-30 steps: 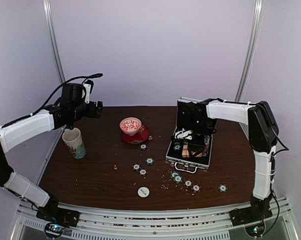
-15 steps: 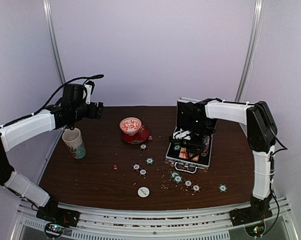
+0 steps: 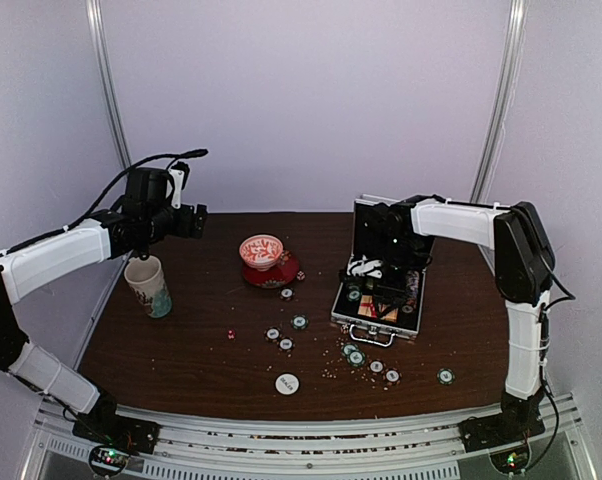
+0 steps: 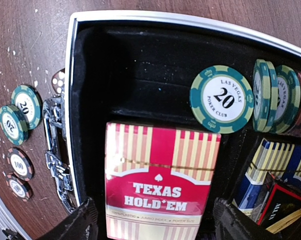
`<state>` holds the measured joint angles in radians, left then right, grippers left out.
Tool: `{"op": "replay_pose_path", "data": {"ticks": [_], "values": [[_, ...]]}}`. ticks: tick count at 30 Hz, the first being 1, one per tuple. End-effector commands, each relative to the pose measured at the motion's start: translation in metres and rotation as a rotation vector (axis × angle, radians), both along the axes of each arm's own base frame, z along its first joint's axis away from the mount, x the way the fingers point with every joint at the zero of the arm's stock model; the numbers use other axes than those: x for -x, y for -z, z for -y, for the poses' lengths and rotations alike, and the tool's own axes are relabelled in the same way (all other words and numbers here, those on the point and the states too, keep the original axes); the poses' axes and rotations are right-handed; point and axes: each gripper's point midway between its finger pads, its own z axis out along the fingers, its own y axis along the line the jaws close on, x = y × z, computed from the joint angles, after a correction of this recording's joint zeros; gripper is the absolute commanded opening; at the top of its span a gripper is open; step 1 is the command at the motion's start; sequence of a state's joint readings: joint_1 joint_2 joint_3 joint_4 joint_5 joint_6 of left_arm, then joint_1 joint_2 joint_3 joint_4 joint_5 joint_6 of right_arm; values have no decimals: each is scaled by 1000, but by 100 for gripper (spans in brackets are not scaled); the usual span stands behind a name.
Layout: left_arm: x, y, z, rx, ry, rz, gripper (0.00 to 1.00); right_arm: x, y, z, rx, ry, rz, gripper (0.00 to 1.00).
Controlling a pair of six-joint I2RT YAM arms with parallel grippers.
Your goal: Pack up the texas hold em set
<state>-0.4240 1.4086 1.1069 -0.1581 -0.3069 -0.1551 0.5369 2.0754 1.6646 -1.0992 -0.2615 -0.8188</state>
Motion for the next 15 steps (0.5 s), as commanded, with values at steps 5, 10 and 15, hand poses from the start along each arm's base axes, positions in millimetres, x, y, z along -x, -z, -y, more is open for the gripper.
{"op": "replay_pose_path", "data": {"ticks": [5, 10, 15], "values": [[-6, -9, 0, 12, 4, 30, 97, 1, -25, 11, -1, 37, 26, 78], [-6, -9, 2, 16, 12, 28, 97, 2, -35, 33, 49, 49, 52, 64], [-6, -10, 2, 16, 12, 30, 97, 14, -24, 48, 116, 40, 13, 0]]}}
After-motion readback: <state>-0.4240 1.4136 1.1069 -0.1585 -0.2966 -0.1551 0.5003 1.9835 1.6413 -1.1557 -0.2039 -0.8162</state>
